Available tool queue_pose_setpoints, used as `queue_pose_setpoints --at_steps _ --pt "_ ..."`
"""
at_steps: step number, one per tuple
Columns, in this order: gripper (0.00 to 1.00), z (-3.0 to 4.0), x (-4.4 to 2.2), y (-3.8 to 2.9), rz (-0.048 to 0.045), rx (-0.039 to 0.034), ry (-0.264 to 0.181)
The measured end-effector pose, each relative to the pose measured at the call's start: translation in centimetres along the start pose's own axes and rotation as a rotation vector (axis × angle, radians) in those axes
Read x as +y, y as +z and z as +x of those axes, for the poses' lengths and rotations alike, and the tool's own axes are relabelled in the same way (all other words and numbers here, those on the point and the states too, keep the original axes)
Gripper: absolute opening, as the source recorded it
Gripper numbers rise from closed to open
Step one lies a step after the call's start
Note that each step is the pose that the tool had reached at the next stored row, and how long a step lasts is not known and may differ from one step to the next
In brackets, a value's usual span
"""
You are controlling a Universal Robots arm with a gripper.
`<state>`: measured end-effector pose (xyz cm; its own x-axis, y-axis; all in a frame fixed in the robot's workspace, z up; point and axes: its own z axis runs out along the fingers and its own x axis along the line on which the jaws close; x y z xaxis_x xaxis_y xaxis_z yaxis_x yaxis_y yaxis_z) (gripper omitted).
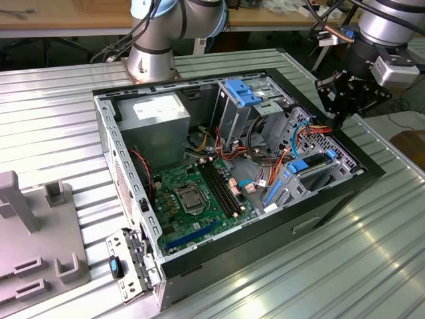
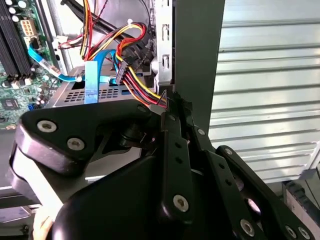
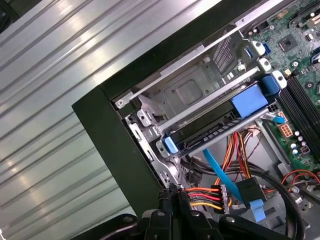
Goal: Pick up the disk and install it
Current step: 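Insert the disk into the insertion slot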
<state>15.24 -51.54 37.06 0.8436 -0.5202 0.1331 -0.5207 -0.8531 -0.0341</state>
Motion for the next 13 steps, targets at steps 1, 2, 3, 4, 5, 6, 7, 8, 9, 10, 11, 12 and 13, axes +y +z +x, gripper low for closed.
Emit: queue_pose_setpoints --at_steps 1,2,3,4,5,6,7,8,9,10,11,12,13 --pt "0.16 0.00 0.00 0.01 -0.0046 -0.0071 0.002" --pt "0.16 0.00 0.00 0.00 -0.0087 -0.0127 0.006" --pt "0.16 0.00 0.00 0.01 -0.0112 -0.0160 0.009" --pt "0.16 0.01 0.02 0.01 -0.0147 -0.0203 0.015" --pt "0.16 0.01 0.02 0.01 -0.0192 -0.0255 0.024" --pt "0.16 0.01 0.02 0.00 -0.0226 -0.0292 0.031" --pt "0.16 0.01 0.02 0.00 -0.0252 -0.0319 0.037" --pt "0.16 0.01 0.03 0.00 -0.0292 -0.0356 0.049" --pt "0.16 0.02 0.03 0.00 -0.0339 -0.0392 0.067" --pt "0.16 0.02 0.03 0.00 -0.0368 -0.0411 0.080" --pt "0.16 0.02 0.03 0.00 -0.0387 -0.0421 0.090" --pt "0.16 0.02 0.03 0.00 -0.0426 -0.0449 0.107" --pt "0.16 0.17 -0.06 0.04 -0.0456 -0.0483 0.114"
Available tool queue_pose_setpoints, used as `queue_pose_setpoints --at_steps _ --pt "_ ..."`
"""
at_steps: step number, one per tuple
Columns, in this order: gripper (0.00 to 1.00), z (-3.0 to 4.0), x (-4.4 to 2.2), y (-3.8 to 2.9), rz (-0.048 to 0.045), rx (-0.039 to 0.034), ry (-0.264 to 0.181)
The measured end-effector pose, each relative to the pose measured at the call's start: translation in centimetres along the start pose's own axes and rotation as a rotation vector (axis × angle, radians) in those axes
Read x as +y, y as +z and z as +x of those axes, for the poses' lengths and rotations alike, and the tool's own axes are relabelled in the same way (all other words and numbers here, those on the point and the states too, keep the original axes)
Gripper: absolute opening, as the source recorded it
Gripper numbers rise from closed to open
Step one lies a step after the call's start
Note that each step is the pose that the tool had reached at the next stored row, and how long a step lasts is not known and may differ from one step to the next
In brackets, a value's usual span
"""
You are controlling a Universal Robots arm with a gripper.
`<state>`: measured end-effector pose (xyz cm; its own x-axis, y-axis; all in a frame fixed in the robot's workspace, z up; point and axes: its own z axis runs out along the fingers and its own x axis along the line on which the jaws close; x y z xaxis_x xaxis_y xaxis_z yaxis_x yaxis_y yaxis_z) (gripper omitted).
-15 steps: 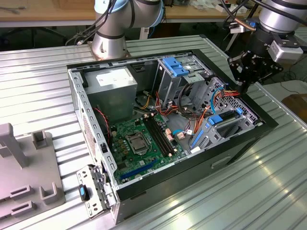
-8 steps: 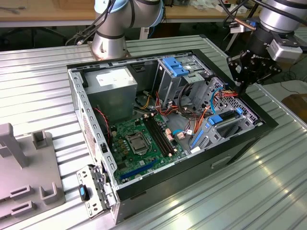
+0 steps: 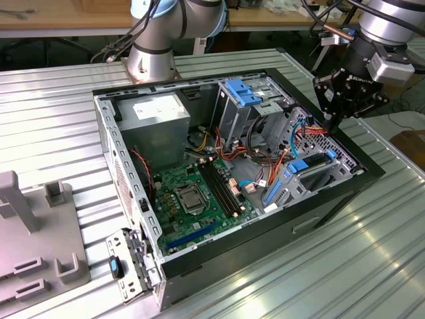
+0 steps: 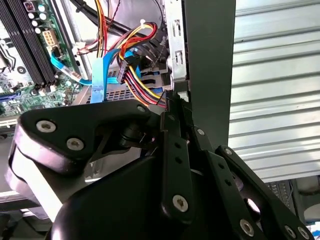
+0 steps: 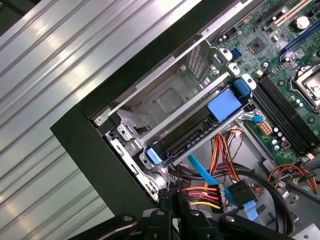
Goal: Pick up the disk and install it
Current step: 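Insert the disk into the insertion slot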
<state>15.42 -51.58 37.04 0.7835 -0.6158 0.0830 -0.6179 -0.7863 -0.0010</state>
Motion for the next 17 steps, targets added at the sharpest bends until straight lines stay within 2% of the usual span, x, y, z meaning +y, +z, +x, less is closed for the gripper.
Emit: queue_pose_setpoints --at_steps 3,6,10,17 --pt "0.16 0.54 -0.43 0.03 -0.0052 -0.0062 0.000" --pt "0.16 0.68 -0.55 0.04 -0.0078 -0.0089 0.006" --pt "0.16 0.69 -0.55 0.05 -0.0134 -0.0106 0.062" --pt "0.16 0.69 -0.55 0.06 -0.0246 -0.0122 0.193"
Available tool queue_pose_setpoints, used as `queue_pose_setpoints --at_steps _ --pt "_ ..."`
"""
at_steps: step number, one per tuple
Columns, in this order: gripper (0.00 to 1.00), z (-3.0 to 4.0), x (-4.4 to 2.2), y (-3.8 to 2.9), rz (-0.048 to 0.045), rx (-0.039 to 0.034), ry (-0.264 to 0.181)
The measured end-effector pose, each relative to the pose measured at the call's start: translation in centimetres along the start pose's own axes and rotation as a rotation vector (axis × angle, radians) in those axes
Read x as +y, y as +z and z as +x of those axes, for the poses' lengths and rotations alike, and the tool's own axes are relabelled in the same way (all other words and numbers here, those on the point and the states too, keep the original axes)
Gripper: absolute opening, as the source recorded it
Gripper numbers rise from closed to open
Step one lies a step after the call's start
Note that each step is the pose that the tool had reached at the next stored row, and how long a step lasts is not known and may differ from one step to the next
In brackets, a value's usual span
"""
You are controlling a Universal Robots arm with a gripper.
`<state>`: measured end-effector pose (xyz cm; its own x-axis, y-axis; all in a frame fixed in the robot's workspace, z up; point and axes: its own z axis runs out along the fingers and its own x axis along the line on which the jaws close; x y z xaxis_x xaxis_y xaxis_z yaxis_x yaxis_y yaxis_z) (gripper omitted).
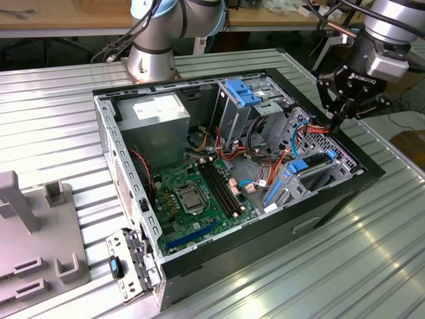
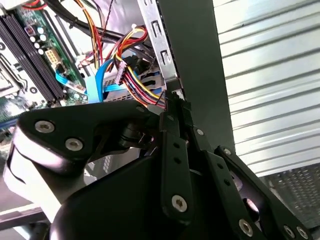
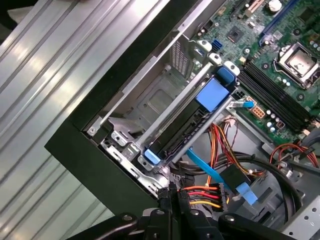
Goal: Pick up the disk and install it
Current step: 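Insert the disk into the insertion slot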
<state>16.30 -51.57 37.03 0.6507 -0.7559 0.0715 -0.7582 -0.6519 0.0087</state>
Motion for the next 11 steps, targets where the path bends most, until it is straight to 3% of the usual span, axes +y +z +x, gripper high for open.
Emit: queue_pose_setpoints --at_steps 11 --pt "0.16 0.00 0.00 0.02 -0.0159 -0.0033 0.195"
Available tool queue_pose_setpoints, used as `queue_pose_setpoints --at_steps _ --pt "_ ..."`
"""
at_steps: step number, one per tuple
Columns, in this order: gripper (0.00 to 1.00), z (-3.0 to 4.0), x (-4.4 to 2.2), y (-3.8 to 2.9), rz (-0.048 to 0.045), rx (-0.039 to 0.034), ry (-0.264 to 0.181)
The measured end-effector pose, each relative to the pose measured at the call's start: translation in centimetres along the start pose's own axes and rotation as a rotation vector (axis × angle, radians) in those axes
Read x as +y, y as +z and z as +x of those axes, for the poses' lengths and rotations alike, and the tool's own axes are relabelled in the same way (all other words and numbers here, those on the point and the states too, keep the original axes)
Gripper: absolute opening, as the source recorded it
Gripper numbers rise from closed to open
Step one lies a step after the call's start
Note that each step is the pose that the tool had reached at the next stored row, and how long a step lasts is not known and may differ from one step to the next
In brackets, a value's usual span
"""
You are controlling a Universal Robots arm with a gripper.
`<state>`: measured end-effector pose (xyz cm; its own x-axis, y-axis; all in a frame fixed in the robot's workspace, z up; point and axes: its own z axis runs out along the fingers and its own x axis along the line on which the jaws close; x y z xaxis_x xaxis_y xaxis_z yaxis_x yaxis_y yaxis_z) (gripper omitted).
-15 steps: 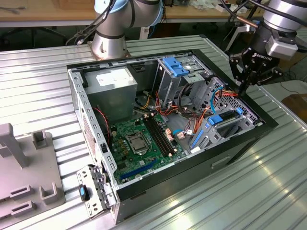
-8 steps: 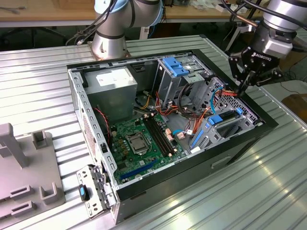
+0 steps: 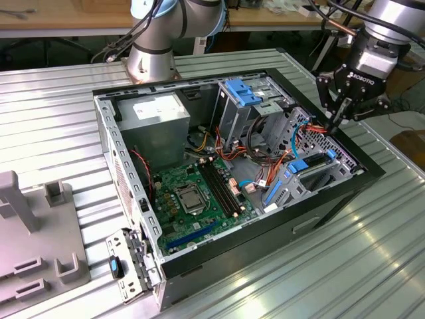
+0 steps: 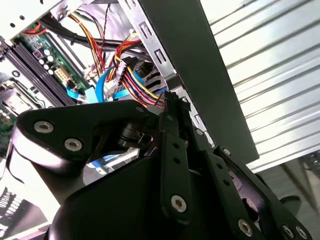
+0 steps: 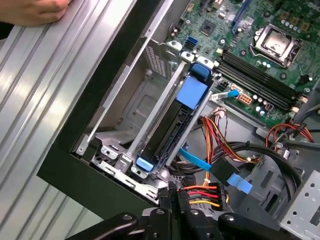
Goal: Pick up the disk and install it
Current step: 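Insert the disk into the insertion slot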
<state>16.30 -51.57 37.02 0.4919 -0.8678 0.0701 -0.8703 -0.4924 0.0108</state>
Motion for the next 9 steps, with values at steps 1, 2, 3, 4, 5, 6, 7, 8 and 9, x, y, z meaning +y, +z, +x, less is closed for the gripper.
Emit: queue_pose_setpoints --at_steps 1,2,3,4,5,6,7,8,9 --pt "0.16 0.00 0.00 0.00 -0.0013 -0.0002 0.016" --pt "0.16 0.00 0.00 0.01 -0.0032 -0.0006 0.040" --pt "0.16 0.00 0.00 0.02 -0.0045 -0.0009 0.059" --pt "0.16 0.00 0.00 0.02 -0.0058 -0.0011 0.075" --pt "0.16 0.00 0.00 0.03 -0.0077 -0.0014 0.103" --pt "0.16 0.00 0.00 0.03 -0.0090 -0.0016 0.119" --pt "0.16 0.00 0.00 0.04 -0.0101 -0.0018 0.134" --pt "0.16 0.00 0.00 0.05 -0.0116 -0.0021 0.155" --pt "0.16 0.00 0.00 0.05 -0.0129 -0.0023 0.173"
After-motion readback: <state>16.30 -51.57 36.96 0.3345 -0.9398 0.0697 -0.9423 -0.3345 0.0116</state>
